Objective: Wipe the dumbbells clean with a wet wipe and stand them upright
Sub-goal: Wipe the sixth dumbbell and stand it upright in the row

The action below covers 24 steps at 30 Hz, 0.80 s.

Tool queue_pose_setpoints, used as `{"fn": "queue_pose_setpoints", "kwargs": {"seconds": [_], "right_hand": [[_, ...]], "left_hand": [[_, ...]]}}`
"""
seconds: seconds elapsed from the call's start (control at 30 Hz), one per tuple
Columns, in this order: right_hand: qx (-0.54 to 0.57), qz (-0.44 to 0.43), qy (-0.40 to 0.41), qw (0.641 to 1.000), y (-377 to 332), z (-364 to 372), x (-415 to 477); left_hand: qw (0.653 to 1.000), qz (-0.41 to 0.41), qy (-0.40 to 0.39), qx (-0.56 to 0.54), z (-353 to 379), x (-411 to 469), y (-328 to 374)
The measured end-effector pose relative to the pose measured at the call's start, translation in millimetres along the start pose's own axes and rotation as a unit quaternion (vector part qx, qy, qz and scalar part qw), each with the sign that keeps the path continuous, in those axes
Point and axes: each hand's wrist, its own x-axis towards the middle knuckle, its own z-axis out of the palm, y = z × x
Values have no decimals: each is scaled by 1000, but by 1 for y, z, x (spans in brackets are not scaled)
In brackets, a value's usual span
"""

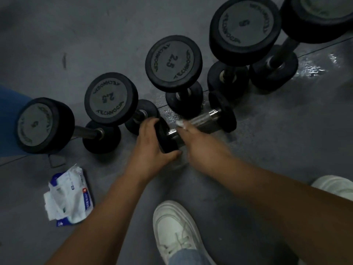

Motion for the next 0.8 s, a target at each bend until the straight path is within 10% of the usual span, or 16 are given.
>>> {"fn": "queue_pose_setpoints", "kwargs": {"seconds": [0.23,0.37,0.5,0.63,0.8], "right_hand": [[-12,-2,-25,1000,7,15,-39],[-11,99,19,995,28,5,-53],[-5,-19,-71,997,2,20,-83],[-31,105,-28,994,27,11,-86],[-37,13,-96,995,11,22,-103]], "left_hand": [[999,14,47,-8,2,-19,13],[997,-21,-72,-7,13,-35,17],[989,-22,-144,15,19,-58,18],[984,0,-178,27,16,-77,20],[979,16,-199,44,15,-97,27]]}}
